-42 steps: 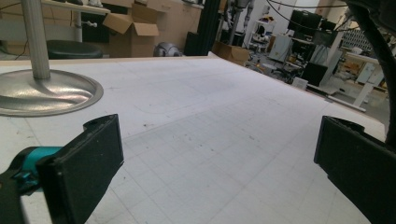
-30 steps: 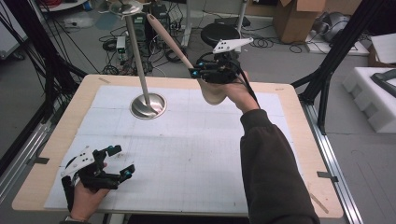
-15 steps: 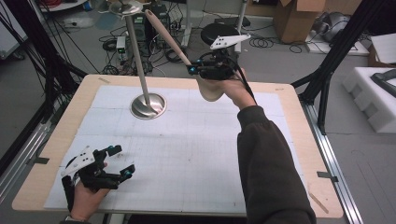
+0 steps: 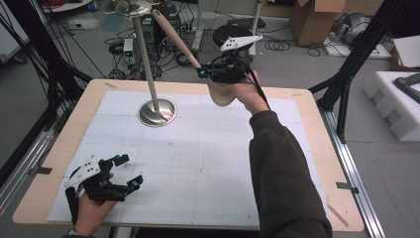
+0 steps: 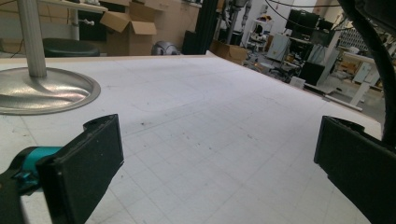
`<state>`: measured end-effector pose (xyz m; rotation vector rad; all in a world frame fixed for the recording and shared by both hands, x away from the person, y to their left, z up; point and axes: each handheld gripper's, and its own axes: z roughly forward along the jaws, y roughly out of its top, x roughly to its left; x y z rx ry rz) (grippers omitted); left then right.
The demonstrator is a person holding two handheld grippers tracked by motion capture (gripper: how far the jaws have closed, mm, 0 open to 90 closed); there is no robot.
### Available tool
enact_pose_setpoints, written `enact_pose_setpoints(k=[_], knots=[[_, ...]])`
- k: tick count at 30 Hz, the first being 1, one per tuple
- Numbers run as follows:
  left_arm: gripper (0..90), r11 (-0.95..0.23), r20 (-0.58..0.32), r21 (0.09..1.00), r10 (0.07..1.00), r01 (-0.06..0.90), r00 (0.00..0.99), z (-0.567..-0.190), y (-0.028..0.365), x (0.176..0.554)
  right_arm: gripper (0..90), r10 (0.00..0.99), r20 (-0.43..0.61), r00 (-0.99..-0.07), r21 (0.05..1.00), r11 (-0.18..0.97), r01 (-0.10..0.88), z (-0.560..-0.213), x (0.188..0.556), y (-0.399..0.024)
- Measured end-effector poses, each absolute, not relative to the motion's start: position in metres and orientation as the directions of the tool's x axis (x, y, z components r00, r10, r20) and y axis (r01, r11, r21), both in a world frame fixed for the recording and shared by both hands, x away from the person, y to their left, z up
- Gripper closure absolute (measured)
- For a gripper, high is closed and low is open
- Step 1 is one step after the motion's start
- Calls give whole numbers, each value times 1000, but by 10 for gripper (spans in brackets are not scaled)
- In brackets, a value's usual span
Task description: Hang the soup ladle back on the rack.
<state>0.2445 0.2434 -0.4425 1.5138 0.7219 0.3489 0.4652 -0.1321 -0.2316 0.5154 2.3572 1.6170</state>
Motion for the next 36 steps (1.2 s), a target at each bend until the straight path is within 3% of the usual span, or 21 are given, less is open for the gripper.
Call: enact_pose_setpoints(k=[36], knots=[[18,86,-228,971,629,225,744,-443,247,240,781,427,20,-904,902,382,200,-249,476,-98]])
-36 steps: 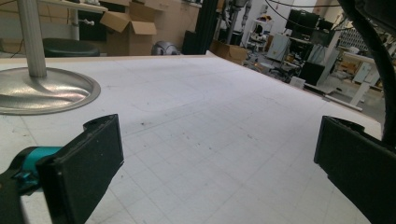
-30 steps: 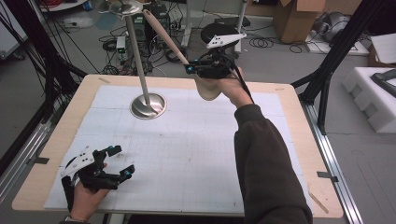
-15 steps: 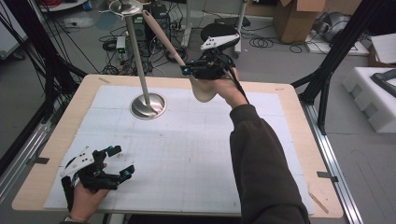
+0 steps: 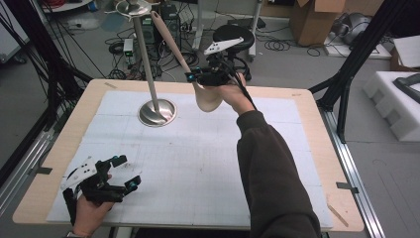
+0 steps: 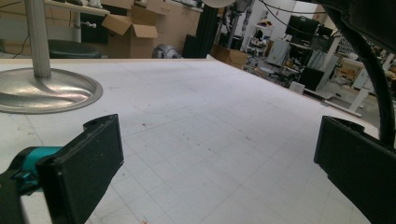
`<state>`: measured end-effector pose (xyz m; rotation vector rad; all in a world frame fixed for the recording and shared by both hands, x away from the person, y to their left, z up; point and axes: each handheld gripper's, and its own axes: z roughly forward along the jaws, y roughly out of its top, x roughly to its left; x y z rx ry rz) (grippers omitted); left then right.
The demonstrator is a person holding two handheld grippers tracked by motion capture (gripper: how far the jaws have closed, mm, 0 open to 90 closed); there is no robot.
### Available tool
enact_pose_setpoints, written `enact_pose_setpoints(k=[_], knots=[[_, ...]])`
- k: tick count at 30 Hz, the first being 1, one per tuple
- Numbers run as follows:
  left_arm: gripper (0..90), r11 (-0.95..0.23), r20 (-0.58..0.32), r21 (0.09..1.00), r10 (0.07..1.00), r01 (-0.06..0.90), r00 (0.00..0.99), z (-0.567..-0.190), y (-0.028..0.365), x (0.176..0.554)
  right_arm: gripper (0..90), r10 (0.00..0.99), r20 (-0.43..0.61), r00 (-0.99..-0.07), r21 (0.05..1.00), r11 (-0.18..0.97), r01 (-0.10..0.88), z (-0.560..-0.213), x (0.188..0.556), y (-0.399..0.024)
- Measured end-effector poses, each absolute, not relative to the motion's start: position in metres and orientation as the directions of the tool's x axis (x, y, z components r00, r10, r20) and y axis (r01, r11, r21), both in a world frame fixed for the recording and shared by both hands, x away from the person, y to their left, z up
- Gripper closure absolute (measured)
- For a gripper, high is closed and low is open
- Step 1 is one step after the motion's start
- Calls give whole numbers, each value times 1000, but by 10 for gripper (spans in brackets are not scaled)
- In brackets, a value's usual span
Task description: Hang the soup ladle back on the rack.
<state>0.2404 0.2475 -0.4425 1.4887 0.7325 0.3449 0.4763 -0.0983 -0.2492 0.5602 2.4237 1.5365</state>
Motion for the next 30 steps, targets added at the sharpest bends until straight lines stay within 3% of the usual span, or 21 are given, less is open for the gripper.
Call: enact_pose_setpoints(k=[30], knots=[[18,85,-217,974,627,211,748,-442,250,237,780,416,31,-909,891,401,214,-263,491,-72]])
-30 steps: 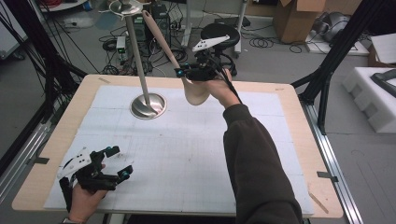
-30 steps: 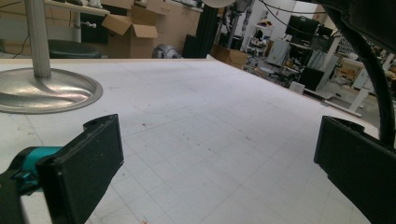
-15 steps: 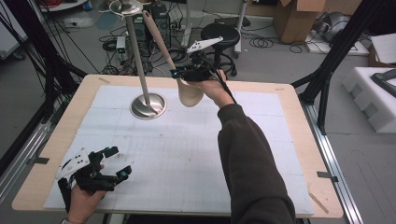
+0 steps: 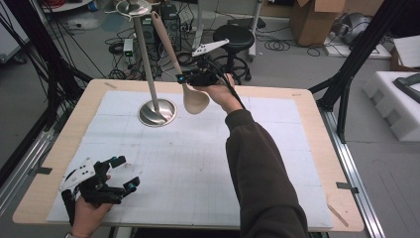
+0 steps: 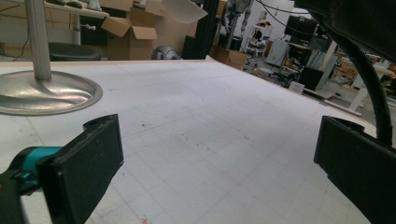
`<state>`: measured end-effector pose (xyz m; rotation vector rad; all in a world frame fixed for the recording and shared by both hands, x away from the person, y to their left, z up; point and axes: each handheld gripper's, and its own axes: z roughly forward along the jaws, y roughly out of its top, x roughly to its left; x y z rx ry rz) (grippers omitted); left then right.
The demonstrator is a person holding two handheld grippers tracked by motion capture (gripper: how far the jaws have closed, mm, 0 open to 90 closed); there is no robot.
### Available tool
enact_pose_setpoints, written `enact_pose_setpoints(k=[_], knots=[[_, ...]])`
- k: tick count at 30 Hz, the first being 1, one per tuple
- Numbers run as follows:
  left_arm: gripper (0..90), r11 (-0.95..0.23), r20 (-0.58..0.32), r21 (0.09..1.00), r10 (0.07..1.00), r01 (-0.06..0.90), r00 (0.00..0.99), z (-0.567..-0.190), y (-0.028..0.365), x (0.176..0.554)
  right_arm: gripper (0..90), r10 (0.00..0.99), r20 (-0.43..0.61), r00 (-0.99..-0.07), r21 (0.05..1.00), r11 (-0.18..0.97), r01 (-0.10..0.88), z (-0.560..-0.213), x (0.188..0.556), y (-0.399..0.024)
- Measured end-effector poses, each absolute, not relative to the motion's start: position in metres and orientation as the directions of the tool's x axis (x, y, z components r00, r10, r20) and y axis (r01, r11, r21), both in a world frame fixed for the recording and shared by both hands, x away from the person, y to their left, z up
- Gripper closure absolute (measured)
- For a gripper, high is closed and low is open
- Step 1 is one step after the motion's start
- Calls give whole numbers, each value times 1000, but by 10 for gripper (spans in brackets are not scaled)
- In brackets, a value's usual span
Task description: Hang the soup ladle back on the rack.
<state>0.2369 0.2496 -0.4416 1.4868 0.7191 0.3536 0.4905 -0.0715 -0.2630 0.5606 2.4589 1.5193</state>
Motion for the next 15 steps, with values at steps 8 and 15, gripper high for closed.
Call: enact_pose_setpoints(k=[8,15], knots=[[18,88,-211,976,627,201,750,-441,251,235,780,407,31,-913,894,397,208,-266,493,-67],[18,96,-218,974,632,204,744,-441,254,234,780,403,39,-914,894,396,213,-269,496,-59]])
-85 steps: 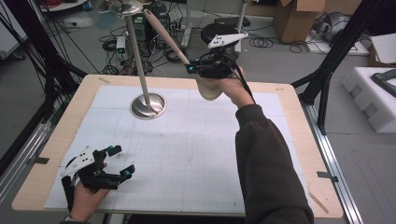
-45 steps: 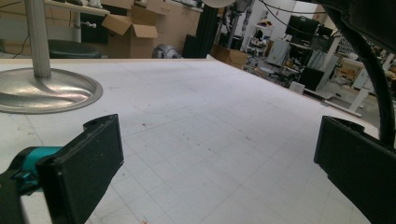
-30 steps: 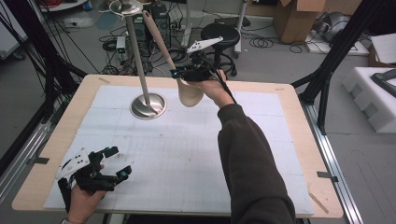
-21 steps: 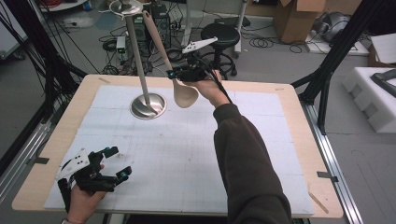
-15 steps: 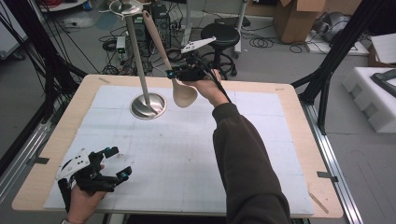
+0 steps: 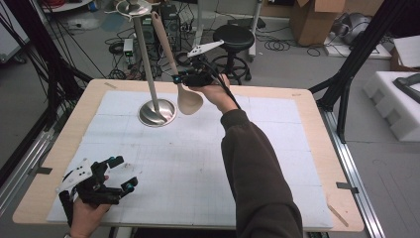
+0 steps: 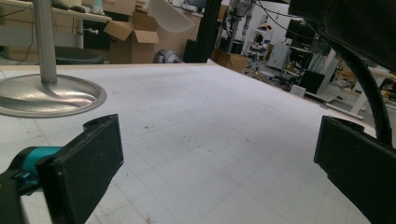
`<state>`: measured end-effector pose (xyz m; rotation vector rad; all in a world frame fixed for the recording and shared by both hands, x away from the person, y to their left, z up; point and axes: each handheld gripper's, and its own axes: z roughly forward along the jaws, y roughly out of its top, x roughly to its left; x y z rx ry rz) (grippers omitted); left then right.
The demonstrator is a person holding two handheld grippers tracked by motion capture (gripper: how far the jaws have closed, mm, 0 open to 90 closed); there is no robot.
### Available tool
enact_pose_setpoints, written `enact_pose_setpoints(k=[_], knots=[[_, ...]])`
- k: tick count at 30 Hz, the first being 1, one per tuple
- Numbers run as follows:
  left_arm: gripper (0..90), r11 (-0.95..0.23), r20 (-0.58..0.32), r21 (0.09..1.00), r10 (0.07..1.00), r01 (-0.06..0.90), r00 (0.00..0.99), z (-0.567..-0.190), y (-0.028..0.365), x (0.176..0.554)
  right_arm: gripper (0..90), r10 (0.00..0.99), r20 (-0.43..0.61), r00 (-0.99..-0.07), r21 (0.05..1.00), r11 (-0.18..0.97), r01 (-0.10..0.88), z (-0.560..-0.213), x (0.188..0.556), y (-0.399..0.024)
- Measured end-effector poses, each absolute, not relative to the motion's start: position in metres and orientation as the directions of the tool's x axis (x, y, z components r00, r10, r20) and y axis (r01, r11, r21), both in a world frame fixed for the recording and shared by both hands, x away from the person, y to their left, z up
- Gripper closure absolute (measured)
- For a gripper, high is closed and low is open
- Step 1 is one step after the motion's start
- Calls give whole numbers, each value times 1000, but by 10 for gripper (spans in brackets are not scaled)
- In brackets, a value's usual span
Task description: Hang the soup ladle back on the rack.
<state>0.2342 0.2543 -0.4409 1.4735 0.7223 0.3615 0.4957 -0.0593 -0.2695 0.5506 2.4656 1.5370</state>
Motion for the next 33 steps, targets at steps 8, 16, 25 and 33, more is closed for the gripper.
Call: enact_pose_setpoints(k=[8,16,25,33], knots=[[18,107,-225,973,634,204,740,-441,255,233,780,418,30,-908,892,398,213,-271,497,-53],[18,99,-217,975,634,200,742,-441,257,234,780,426,12,-905,895,398,199,-273,499,-48],[18,98,-215,975,634,199,743,-441,257,234,777,429,7,-903,903,386,190,-276,499,-45],[18,102,-219,974,634,201,741,-441,257,234,755,434,-13,-901,906,387,174,-277,500,-44]])
